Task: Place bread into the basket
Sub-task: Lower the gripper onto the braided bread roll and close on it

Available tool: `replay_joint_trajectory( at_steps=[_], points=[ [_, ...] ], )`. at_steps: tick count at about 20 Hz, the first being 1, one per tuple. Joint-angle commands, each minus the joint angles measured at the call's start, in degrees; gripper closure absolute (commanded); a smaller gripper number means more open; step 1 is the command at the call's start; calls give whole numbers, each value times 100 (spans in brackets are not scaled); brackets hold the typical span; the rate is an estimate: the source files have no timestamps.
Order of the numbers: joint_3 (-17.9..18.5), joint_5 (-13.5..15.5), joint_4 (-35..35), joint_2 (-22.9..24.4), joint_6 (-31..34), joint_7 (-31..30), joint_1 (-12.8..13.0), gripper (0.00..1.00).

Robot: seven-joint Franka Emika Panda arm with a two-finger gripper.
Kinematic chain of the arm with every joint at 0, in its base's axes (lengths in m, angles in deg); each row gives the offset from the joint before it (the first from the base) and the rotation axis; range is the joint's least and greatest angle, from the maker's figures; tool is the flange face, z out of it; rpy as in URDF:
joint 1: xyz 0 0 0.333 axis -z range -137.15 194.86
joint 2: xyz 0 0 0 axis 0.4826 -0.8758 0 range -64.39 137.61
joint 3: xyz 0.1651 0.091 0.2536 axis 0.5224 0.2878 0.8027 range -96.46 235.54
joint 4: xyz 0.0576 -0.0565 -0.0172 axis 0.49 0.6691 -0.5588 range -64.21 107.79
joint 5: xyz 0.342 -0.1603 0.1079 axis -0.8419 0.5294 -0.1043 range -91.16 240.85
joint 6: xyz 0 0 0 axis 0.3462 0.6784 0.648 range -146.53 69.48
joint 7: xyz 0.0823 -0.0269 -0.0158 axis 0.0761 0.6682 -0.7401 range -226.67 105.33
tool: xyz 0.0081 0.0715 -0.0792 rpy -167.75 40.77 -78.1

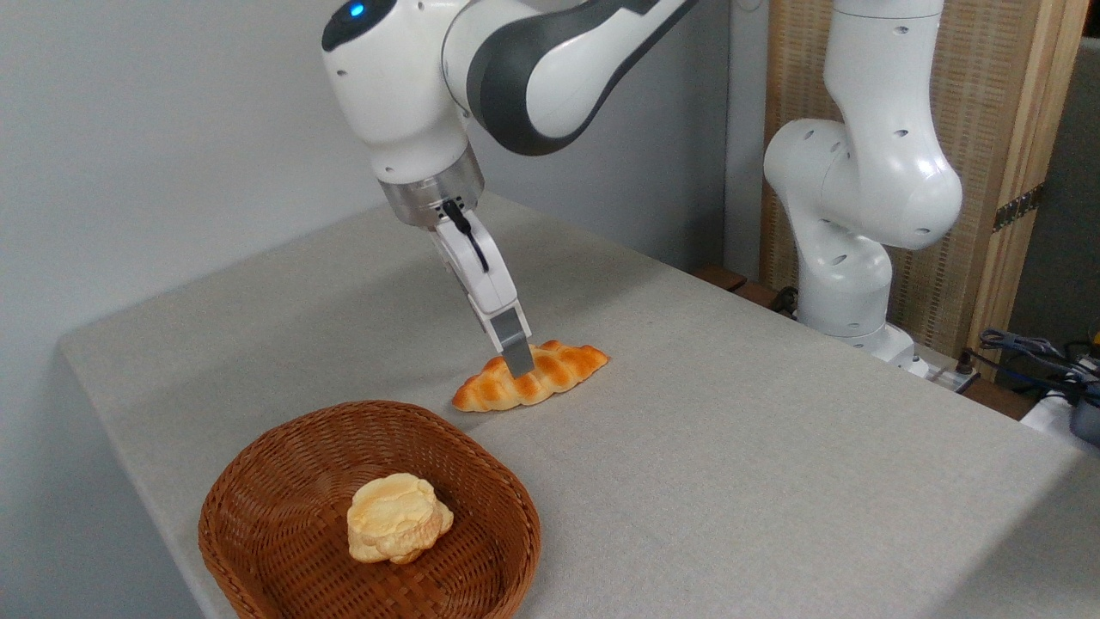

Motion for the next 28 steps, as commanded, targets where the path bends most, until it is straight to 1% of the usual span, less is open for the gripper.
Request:
replay_joint_trajectory(
  at_steps=[1,5,7,9,11,12,14,16,17,18,19,20,21,22,23,24,28],
  points=[
    [55,-98,397,138,-360,165,153,0],
    [55,-204,415,112,-360,173,153,0],
    [55,-204,415,60,-378,165,170,0],
    [55,-204,415,16,-369,165,310,0],
    [55,-204,432,-63,-369,165,355,0],
    [55,-204,432,-116,-378,165,425,0],
    [55,-212,432,-169,-396,165,434,0],
    [55,-475,432,-230,-466,165,434,0],
    [55,-537,432,-292,-509,165,443,0],
    [55,-538,432,-310,-553,156,443,0],
    [55,-546,424,-310,-554,156,460,6],
    [55,-547,424,-310,-554,156,478,15],
    [55,-547,432,-310,-554,156,495,29],
    [55,-547,432,-310,-545,156,504,41],
    [55,-547,432,-319,-545,147,504,50],
    [47,-547,432,-327,-545,147,504,54],
    [55,-538,424,-319,-510,138,504,56]
  ],
)
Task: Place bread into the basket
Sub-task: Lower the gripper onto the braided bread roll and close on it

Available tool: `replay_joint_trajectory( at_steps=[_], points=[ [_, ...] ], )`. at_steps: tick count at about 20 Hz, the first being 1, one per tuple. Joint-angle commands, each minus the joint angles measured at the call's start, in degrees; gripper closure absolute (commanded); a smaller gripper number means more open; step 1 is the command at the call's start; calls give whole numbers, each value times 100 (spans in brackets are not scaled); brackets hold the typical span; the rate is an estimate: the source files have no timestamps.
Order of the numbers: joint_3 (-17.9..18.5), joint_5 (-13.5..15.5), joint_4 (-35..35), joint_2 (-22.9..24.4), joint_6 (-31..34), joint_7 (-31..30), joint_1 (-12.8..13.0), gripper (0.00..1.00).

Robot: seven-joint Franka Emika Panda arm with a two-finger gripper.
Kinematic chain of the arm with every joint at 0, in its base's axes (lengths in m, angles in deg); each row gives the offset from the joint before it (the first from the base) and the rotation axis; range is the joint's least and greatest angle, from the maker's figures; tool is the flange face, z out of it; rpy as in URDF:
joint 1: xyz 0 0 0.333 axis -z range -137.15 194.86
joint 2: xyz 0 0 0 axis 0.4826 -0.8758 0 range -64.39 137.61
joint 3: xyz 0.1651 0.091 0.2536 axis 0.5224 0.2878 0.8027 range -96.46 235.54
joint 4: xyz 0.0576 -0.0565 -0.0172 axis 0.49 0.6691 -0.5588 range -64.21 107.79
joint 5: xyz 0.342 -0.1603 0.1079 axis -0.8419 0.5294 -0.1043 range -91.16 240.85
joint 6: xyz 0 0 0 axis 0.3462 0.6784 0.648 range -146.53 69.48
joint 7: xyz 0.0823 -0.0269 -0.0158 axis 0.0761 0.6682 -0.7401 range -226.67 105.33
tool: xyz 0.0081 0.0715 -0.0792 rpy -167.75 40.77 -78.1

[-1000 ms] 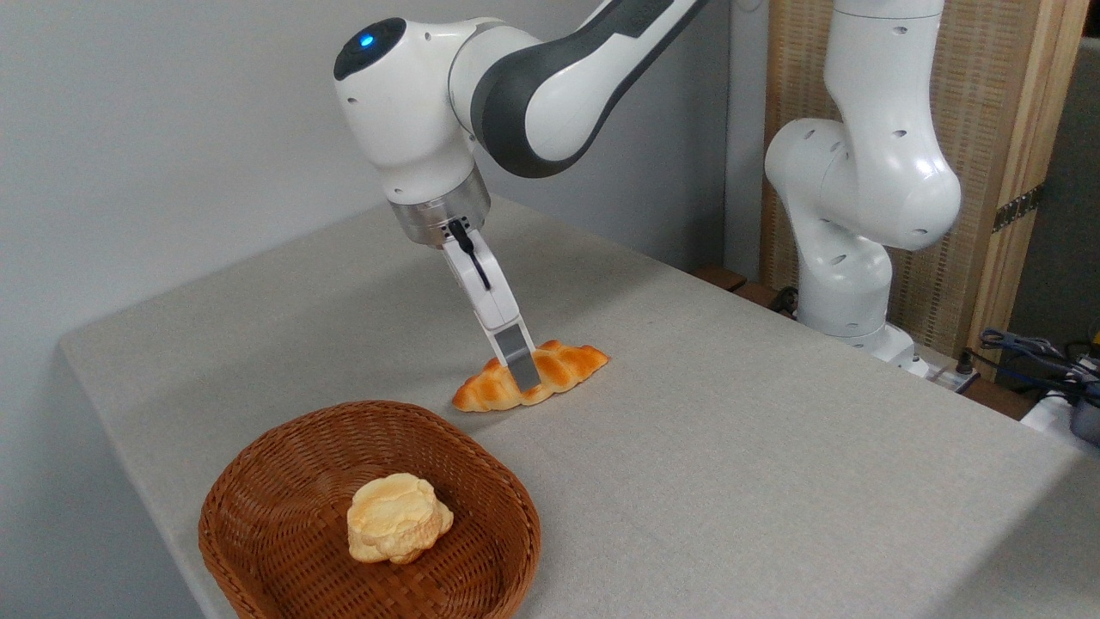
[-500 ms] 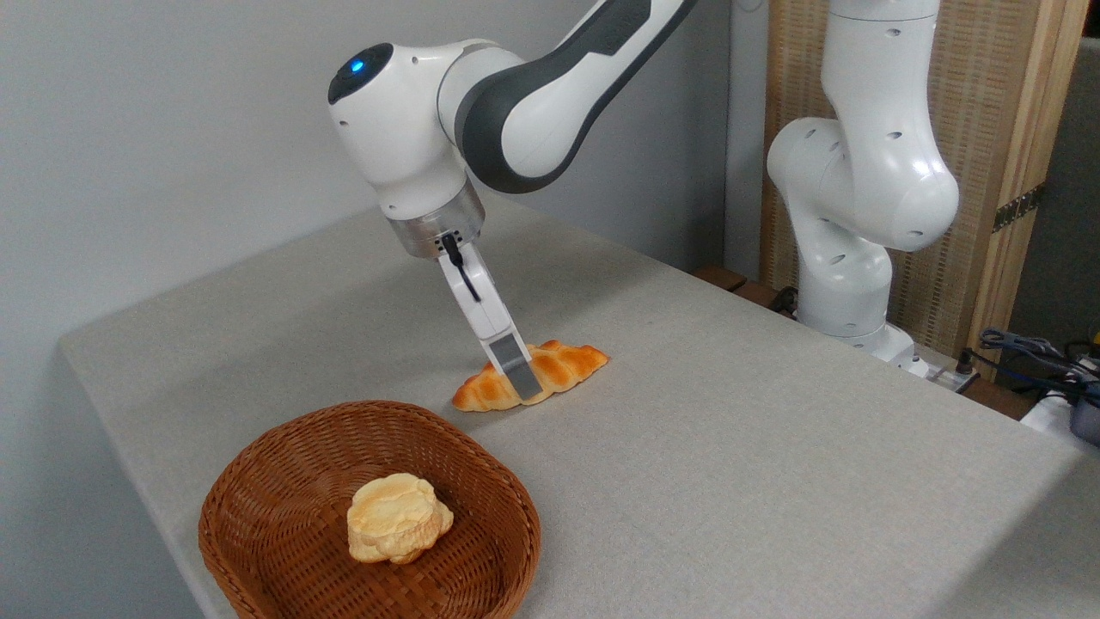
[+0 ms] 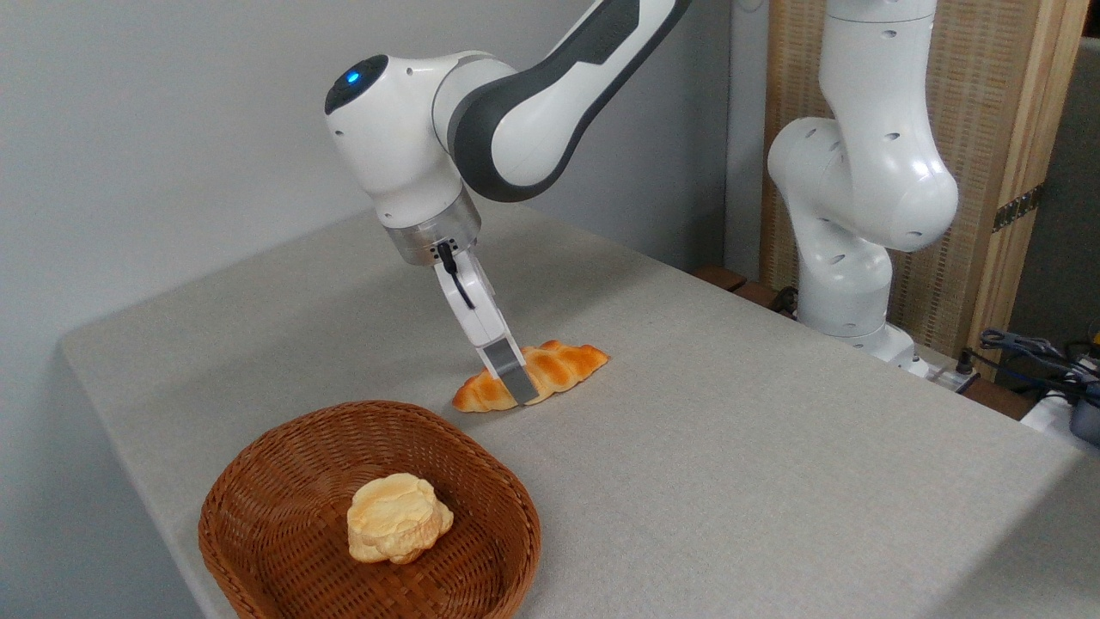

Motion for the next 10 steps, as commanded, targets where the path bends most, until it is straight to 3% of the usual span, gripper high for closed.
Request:
replay_joint_trajectory(
  at_steps=[1,10],
  points=[
    [52,-84,26,24,-22,38,56,57],
    [78,3,-150,305,48,-24,39,57]
  ],
)
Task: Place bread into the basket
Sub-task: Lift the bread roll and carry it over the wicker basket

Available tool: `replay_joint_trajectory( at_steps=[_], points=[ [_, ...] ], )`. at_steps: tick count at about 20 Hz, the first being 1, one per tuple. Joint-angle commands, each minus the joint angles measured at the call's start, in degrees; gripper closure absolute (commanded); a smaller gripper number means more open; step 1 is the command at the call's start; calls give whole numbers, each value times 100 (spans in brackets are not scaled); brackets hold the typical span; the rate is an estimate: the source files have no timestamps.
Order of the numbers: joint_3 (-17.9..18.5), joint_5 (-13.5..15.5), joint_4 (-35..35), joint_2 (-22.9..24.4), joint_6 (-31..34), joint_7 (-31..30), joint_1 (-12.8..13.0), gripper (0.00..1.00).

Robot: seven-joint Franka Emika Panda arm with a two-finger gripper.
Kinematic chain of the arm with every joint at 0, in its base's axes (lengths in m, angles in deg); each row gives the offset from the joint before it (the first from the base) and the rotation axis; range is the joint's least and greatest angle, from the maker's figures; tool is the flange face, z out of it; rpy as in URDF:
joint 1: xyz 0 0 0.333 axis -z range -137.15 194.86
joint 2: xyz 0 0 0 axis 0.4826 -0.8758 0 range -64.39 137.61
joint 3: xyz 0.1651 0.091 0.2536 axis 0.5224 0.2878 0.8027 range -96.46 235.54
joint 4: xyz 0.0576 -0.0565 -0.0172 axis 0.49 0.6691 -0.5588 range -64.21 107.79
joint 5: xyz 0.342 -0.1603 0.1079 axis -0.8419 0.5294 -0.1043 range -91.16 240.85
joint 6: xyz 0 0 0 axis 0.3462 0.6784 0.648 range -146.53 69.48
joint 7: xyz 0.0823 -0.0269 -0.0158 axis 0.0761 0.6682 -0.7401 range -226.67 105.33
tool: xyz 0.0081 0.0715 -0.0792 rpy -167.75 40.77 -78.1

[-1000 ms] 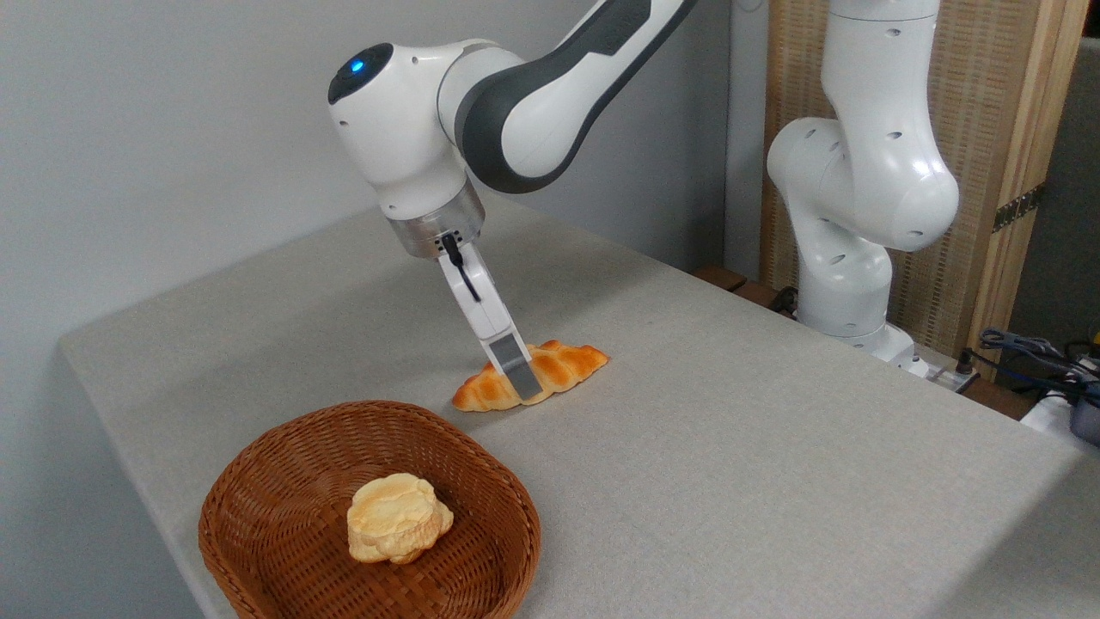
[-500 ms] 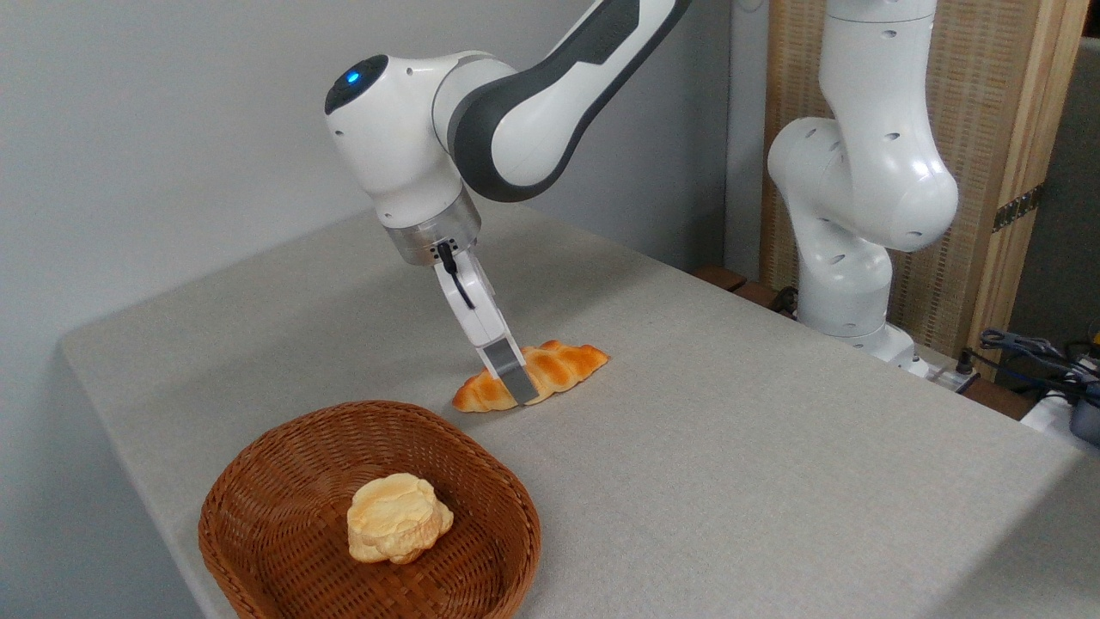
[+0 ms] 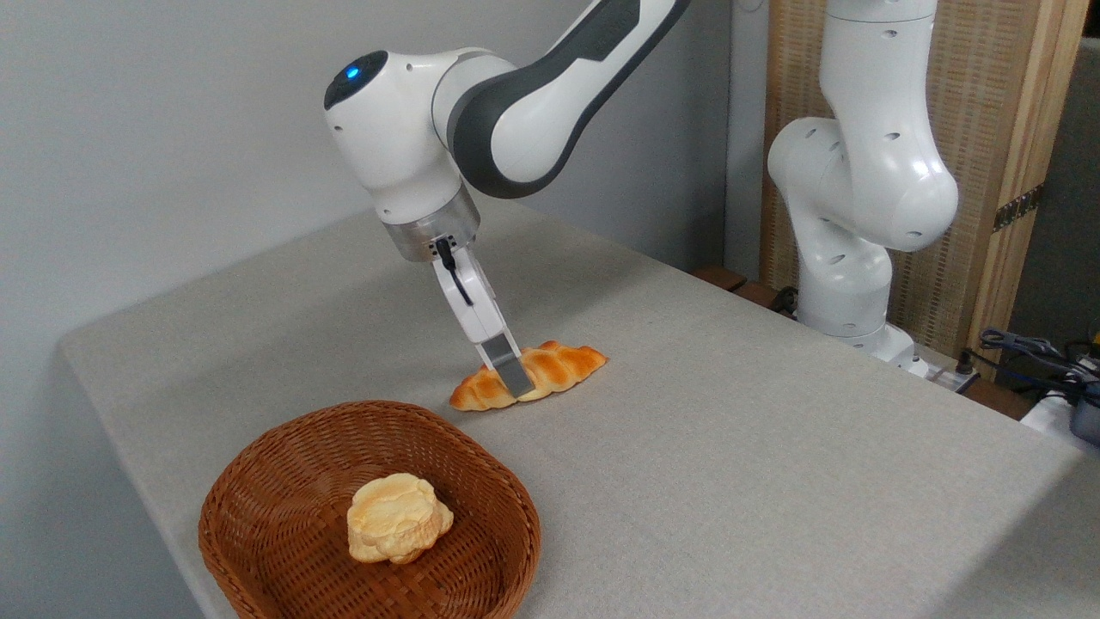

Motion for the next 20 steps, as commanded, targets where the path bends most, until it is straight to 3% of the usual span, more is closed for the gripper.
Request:
replay_joint_trajectory(
  at_steps=[1,5,11,16,17,18,20],
  points=[
    [76,3,-178,305,47,-23,37,57],
    [146,179,-599,402,56,-23,-33,57],
    [655,627,-1355,332,-198,-14,-60,57],
    [937,979,-1418,51,-1427,-14,-68,56],
    [972,988,-1418,-37,-1630,-22,-69,52],
    [1007,988,-1418,-125,-1832,-23,-69,40],
    [1016,1066,-1418,-300,-2219,-23,-69,31]
  ],
)
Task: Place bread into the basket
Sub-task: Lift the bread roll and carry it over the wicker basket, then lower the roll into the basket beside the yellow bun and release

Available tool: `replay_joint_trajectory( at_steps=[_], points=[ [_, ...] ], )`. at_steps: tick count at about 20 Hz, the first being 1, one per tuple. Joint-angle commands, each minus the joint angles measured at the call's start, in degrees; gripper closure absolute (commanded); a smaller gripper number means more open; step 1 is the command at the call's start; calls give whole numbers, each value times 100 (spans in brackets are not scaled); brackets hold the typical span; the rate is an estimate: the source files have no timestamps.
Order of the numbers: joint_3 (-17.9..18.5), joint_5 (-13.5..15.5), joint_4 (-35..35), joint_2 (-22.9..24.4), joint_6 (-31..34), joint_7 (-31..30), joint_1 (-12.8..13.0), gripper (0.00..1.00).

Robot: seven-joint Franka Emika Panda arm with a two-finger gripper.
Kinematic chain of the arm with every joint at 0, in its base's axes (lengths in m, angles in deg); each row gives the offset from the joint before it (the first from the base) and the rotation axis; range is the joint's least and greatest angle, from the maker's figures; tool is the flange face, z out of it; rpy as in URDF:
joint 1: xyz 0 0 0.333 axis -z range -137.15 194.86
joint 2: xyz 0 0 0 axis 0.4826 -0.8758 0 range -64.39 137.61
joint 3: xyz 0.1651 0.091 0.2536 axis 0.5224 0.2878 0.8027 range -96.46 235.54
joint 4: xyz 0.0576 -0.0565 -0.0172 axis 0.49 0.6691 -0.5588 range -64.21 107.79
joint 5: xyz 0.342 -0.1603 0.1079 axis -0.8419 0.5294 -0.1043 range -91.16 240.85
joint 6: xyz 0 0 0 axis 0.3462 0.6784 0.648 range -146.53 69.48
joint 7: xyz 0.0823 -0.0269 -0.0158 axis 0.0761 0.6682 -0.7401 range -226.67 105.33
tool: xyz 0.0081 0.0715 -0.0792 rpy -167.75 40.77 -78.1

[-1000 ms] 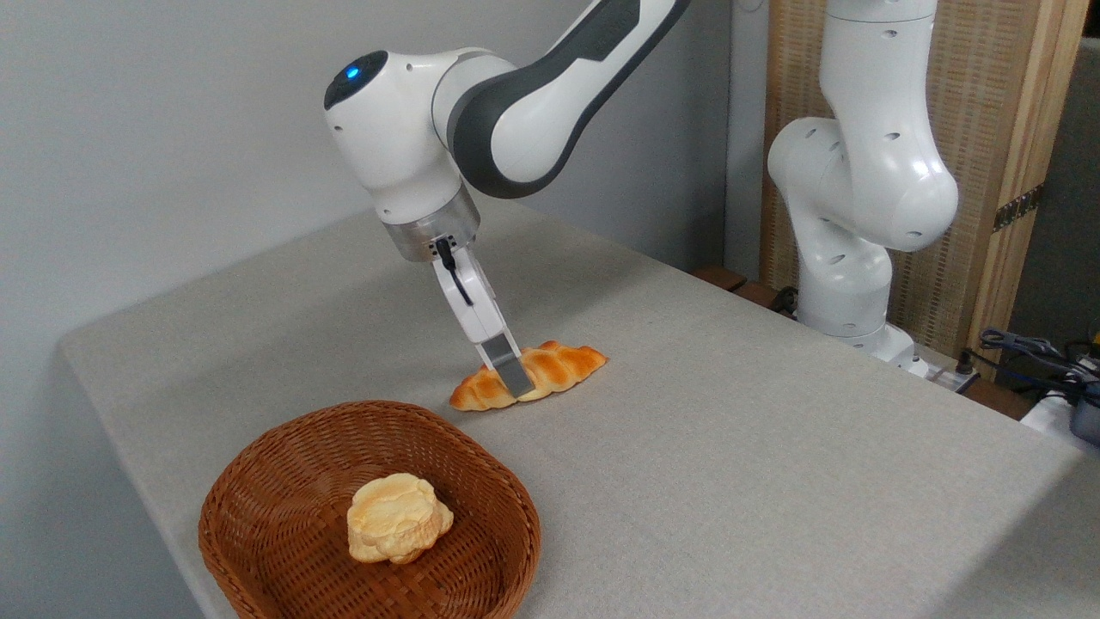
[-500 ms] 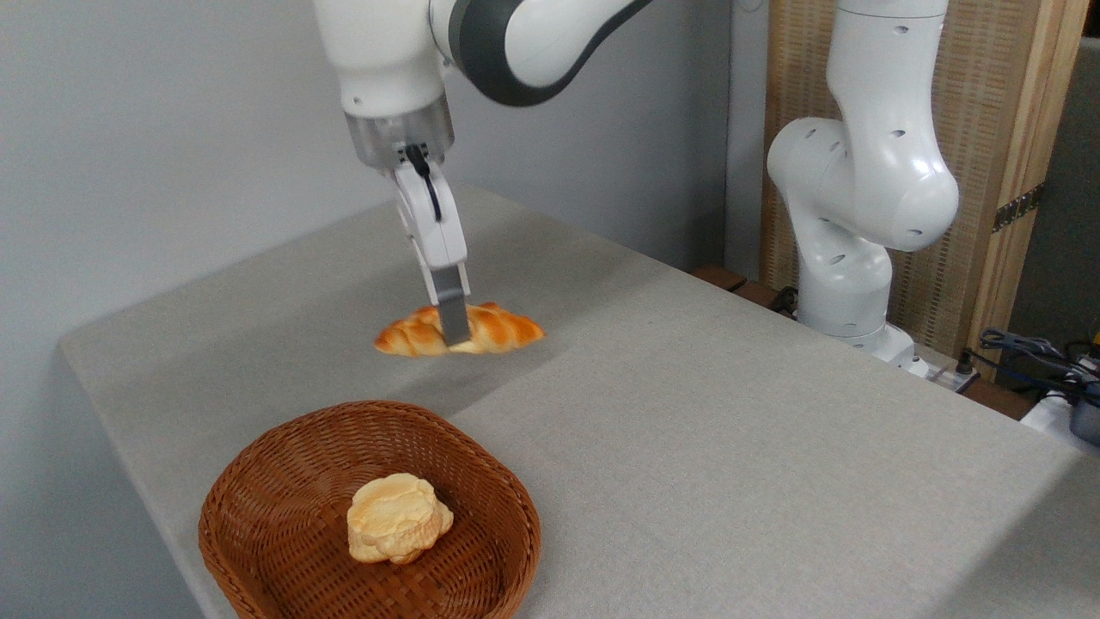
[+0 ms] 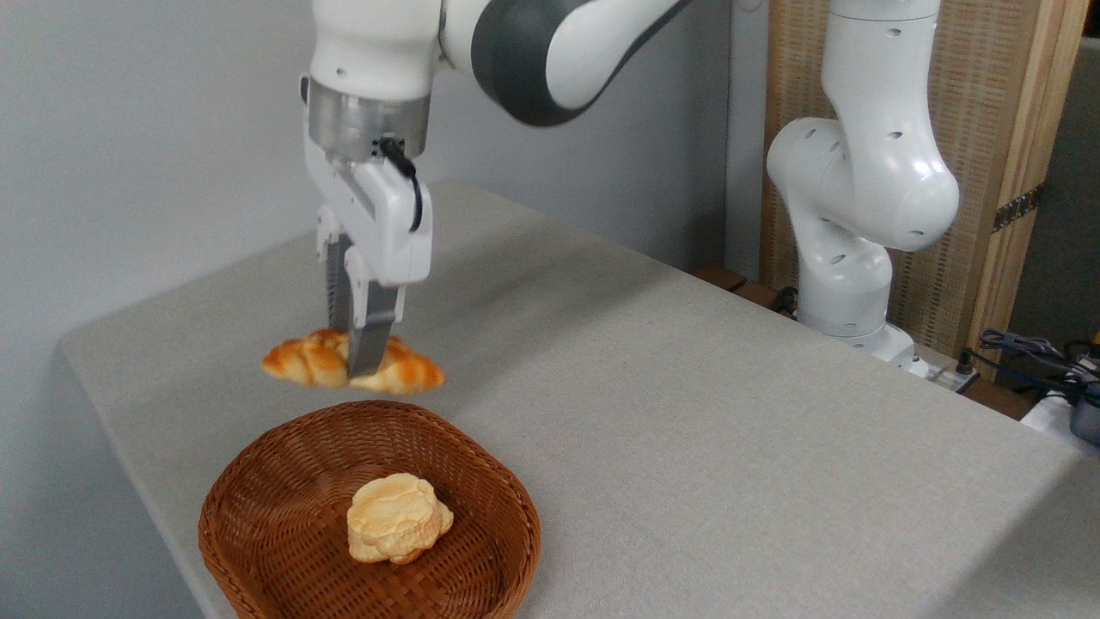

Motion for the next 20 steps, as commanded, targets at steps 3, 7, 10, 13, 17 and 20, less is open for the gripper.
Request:
replay_joint_trajectory(
  at_steps=[3,7,10,13,17,20],
  points=[
    [110,483,-115,-514,-1147,-17,36,0],
    [119,484,-106,-646,-1342,18,36,0],
    [110,484,-106,-682,-1333,-8,36,0],
    [110,484,-106,-699,-1333,-8,36,0],
    [110,484,-106,-682,-1298,-26,36,0],
    [119,396,-106,-629,-1123,-349,36,0]
  ],
)
